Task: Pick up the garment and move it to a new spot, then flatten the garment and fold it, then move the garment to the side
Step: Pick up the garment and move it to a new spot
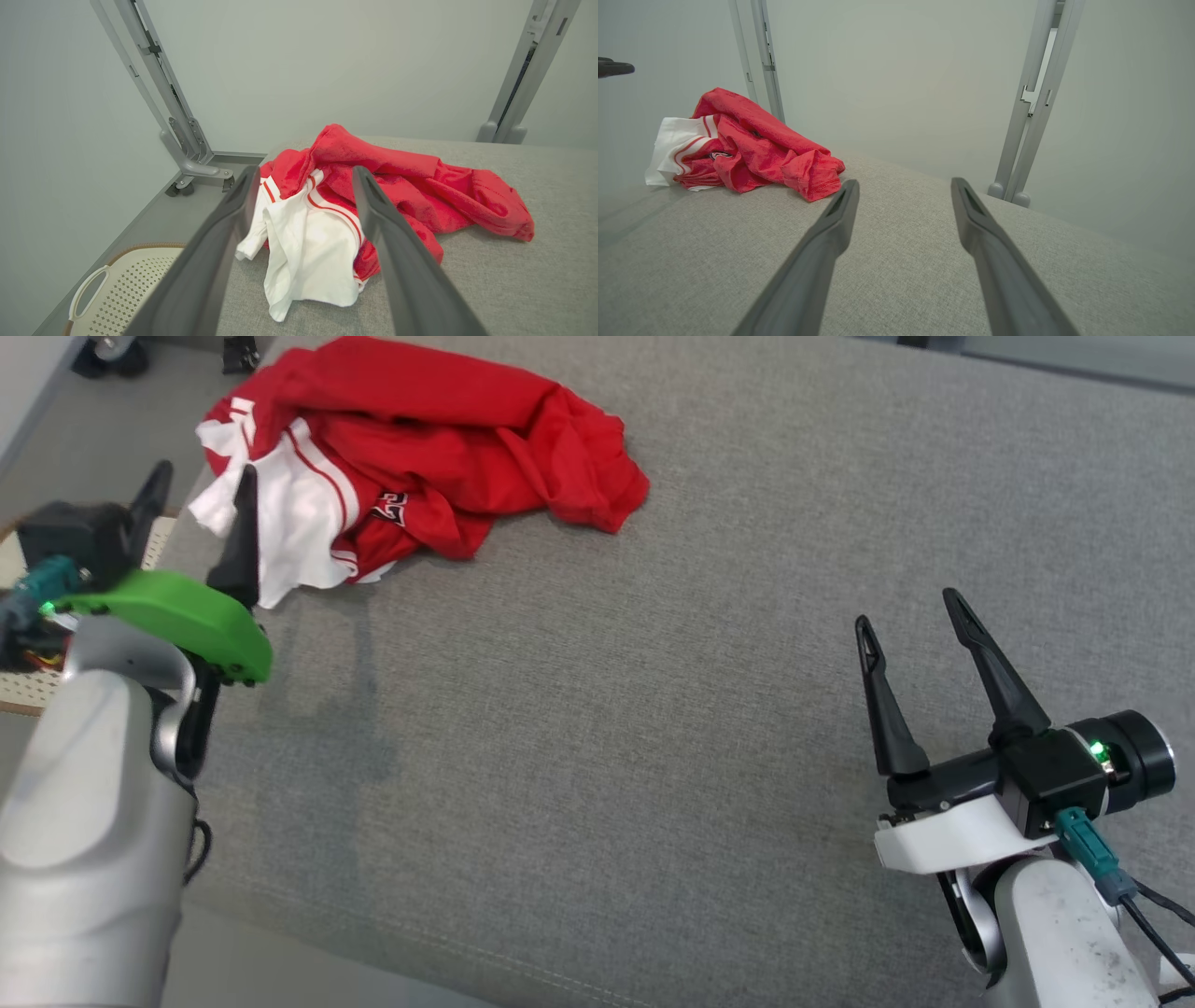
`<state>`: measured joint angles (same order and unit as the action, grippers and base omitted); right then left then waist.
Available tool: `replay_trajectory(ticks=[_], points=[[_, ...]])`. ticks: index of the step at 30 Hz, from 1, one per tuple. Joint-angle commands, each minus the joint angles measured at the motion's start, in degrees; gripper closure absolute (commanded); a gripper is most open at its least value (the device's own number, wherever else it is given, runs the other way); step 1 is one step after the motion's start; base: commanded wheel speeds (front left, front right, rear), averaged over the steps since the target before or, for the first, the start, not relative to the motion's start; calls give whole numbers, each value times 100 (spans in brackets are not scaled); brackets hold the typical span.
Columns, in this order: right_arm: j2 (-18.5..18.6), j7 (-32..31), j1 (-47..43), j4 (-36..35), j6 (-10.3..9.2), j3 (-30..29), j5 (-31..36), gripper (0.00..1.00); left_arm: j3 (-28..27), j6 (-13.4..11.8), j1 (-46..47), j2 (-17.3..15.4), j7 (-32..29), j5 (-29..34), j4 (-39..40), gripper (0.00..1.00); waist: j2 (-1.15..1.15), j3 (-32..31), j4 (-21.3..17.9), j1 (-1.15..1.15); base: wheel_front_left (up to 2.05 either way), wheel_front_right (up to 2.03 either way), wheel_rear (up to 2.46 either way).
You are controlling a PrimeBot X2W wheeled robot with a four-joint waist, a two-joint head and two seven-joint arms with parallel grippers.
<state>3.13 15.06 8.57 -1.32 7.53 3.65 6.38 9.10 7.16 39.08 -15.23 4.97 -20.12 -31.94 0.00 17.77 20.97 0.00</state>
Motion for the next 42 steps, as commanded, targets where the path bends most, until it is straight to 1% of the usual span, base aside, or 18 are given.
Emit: replay_trajectory(ticks=[1,3,5,8,10,14,20,22,27,33,37,42], points=[[34,18,108,-69,-8,-15,35,0,27,23,289,-135,-97,-18,-196,0,0,630,-452,0,0,0,0],[31,18,162,-142,-8,-44,39,0,94,28,642,-289,-240,-48,-550,0,0,748,-557,0,0,0,0],[23,18,183,-193,-8,-63,60,0,220,33,947,-368,-399,-172,-846,0,0,860,-644,0,0,0,0],[15,18,237,-229,-8,-70,69,0,426,25,1349,-583,-615,-456,-1205,0,0,1001,-753,0,0,0,0],[10,18,250,-242,-8,-85,78,0,538,23,1556,-685,-711,-642,-1402,0,0,1069,-812,0,0,0,0],[4,18,278,-226,-8,-152,95,0,706,24,1896,-887,-818,-765,-1854,0,0,1177,-892,0,0,0,0],[0,18,233,-291,-8,-232,179,0,850,24,2244,-960,-702,-973,-2455,0,0,1235,-950,0,0,0,0],[-1,18,255,-288,-8,-249,193,0,944,25,2314,-943,-632,-1029,-2530,100,0,1234,-958,0,0,0,0],[-9,18,266,-184,-8,-214,213,0,1104,25,2451,-1006,-130,-1032,-2706,100,0,1141,-930,0,0,0,0],[-16,18,205,-23,-8,-148,141,0,1356,25,2619,-1070,378,-995,-2768,100,0,819,-884,0,0,0,0],[-20,18,141,46,-8,-170,0,0,1595,25,2699,-1106,645,-976,-2590,100,0,466,-848,0,0,0,0],[-20,18,29,142,-8,-205,-257,0,1925,25,2695,-1091,794,-1072,-2097,100,0,-64,-789,0,0,0,0]])
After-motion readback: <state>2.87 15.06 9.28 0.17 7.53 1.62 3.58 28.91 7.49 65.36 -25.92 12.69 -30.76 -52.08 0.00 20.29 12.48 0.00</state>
